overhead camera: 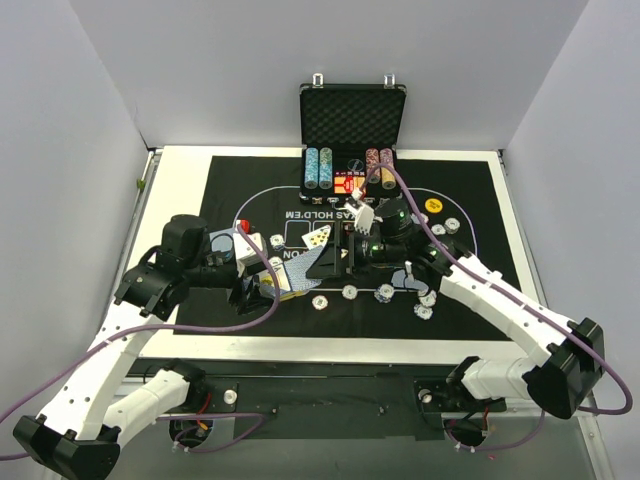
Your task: Distribute texas hold em gaming equipment
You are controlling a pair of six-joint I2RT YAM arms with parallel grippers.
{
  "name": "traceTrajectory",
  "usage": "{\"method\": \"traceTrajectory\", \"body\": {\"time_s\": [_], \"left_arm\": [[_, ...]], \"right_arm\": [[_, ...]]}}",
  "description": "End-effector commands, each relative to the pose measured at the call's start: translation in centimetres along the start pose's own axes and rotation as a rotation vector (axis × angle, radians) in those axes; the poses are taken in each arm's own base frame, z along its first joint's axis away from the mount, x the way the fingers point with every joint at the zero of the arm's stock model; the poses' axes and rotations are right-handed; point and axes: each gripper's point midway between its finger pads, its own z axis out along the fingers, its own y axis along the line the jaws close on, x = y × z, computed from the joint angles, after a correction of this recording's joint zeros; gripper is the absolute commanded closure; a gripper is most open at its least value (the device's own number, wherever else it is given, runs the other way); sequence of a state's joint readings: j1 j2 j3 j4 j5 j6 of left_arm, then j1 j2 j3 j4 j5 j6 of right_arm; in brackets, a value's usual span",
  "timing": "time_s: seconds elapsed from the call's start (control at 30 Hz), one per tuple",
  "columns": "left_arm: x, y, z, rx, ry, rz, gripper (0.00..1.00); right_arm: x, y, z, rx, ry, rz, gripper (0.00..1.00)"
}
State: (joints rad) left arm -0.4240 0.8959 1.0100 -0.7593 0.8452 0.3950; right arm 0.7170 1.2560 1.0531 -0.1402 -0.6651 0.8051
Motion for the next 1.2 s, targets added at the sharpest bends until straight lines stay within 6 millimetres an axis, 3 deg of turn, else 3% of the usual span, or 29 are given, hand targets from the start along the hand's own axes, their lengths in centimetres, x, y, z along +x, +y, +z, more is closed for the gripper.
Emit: {"method": "traceTrajectory", "body": {"time_s": [0.0,0.3,0.53,0.67,0.9,1.07,1.17], "left_arm": [[-2.0,-0.5,-0.3,0.018,-0.061,0.052,1.00],[-2.0,-0.6,-0.3,0.020,-0.062,0.053,1.00],[-2.1,-0.5,-0.3,0.017,-0.064,0.052,1.00],[-2.1,-0.6,-0.4,0.018,-0.066,0.055,1.00],[-2.2,-0.6,-0.4,0.019,-0.068,0.056,1.00],[-2.3,-0.7,-0.5,0.019,-0.073,0.060,1.00],[-2.2,-0.7,-0.5,0.019,-0.072,0.057,1.00]], "right_arm": [[-1.8,0.9,-0.8,0.013,-0.070,-0.053,0.36],[-3.0,0.9,-2.2,0.018,-0.129,-0.039,0.54],[-3.2,1.0,-2.8,0.015,-0.151,-0.045,0.58],[-3.4,1.0,-3.2,0.021,-0.158,-0.060,0.57],[-3.6,0.3,-4.0,0.061,-0.157,-0.089,0.42],[-5.6,-0.3,-5.4,0.067,-0.222,-0.067,0.41],[-6.6,0.7,-5.7,0.029,-0.251,-0.065,0.41]]}}
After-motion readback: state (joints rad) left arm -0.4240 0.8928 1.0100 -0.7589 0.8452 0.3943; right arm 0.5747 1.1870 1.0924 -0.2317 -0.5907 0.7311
